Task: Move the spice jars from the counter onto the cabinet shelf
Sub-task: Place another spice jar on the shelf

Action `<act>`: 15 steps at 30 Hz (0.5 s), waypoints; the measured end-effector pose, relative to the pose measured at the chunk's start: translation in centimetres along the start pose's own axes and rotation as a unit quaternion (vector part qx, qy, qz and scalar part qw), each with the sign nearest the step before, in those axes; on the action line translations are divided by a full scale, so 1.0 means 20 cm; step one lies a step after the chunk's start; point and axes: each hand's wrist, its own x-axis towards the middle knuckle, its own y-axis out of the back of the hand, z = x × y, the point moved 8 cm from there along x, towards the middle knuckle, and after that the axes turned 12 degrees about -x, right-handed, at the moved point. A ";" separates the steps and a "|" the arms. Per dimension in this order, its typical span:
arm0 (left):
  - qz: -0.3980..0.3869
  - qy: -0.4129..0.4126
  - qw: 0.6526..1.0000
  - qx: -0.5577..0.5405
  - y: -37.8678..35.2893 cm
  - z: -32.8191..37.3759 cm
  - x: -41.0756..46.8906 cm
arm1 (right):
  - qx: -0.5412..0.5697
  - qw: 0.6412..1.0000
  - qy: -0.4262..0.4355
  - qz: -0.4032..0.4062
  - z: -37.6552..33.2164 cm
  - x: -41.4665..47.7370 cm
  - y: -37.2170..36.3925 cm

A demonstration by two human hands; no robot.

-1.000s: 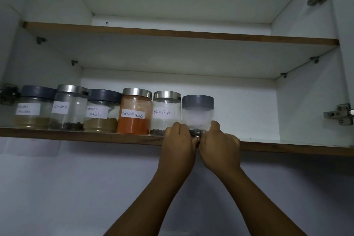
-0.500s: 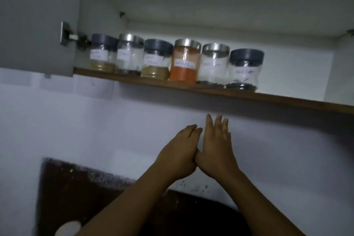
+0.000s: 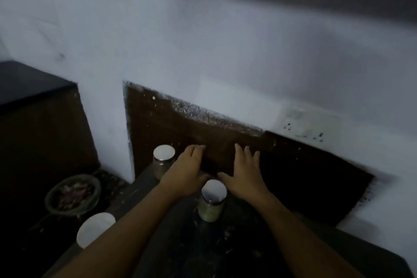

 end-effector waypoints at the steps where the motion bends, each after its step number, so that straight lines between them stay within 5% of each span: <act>1: -0.006 0.013 1.000 -0.010 -0.04 -0.07 -0.02 | 0.003 1.000 -0.008 -0.013 0.01 0.01 -0.08; 15: -0.111 0.110 0.977 -0.147 -0.64 -0.68 -0.07 | 0.072 0.988 -0.027 -0.135 0.08 0.09 -0.80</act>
